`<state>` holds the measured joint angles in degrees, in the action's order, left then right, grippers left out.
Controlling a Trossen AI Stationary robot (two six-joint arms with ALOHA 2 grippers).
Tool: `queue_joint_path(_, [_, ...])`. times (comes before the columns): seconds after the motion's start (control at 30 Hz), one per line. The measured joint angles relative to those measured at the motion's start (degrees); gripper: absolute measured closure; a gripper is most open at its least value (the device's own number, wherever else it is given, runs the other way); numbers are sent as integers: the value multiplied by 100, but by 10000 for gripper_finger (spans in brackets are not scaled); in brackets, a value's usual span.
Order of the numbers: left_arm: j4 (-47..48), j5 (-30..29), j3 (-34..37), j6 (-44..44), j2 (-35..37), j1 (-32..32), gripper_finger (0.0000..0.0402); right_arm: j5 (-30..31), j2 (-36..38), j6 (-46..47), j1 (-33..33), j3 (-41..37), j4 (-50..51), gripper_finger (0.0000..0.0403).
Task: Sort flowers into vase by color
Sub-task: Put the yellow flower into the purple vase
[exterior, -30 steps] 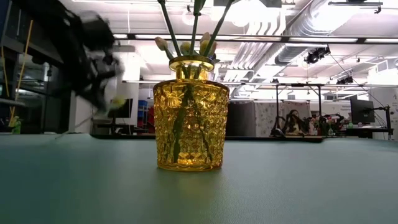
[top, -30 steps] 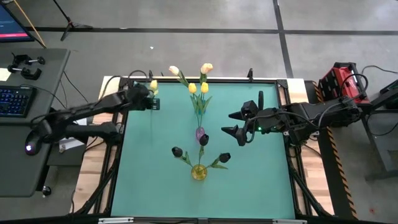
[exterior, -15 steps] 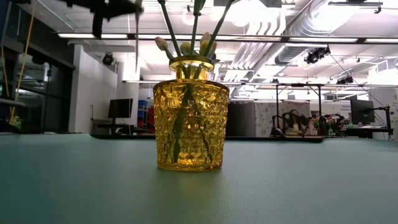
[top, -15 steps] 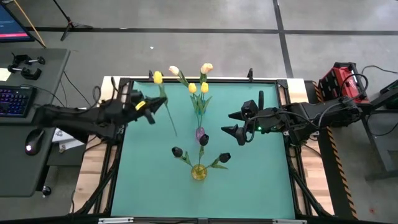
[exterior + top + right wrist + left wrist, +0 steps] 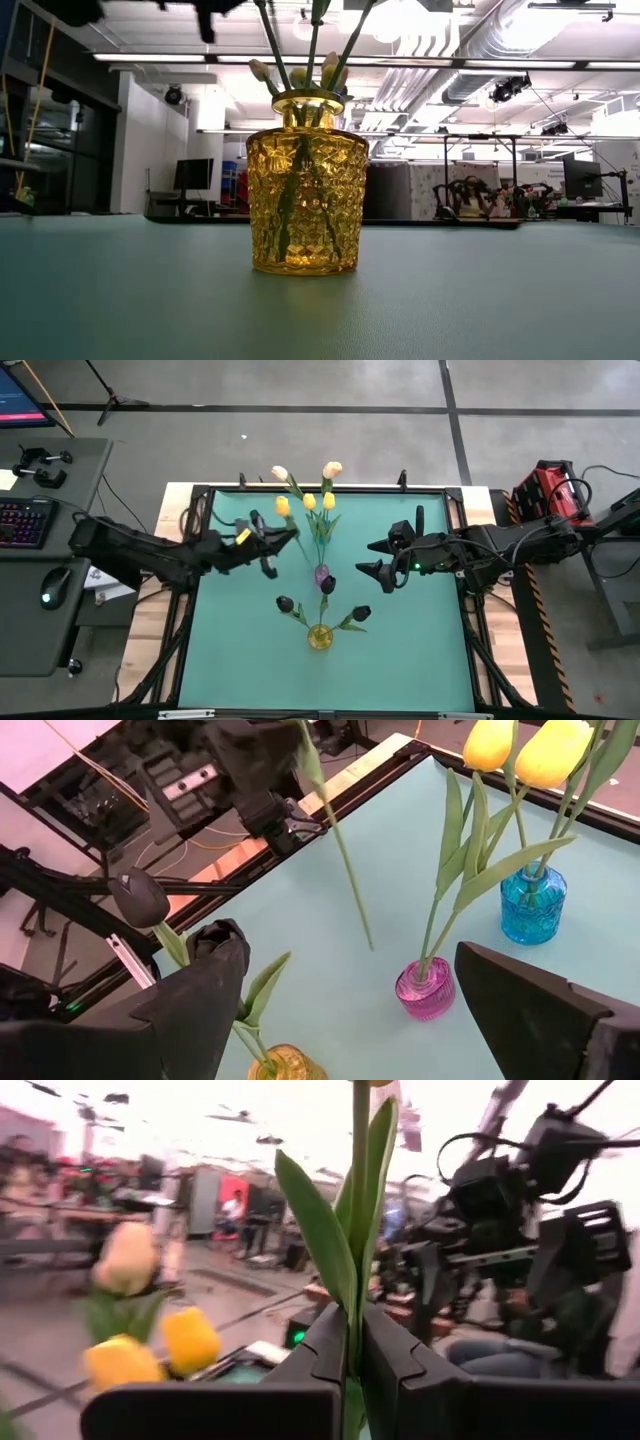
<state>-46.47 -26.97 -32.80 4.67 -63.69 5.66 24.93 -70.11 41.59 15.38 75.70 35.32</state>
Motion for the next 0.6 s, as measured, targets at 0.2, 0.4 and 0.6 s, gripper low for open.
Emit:
queue_joint_path(0.2, [-696, 821, -200, -161, -895, -403, 401, 0, 0, -1, 0, 0, 0, 52])
queue_joint_path(0.4, [-699, 901, -354, -192, -1255, -531, 401, 0, 0, -1, 0, 0, 1, 52])
queue_joint_path(0.6, [-682, 907, -369, -218, -1439, -679, 401, 0, 0, -1, 0, 0, 1, 52])
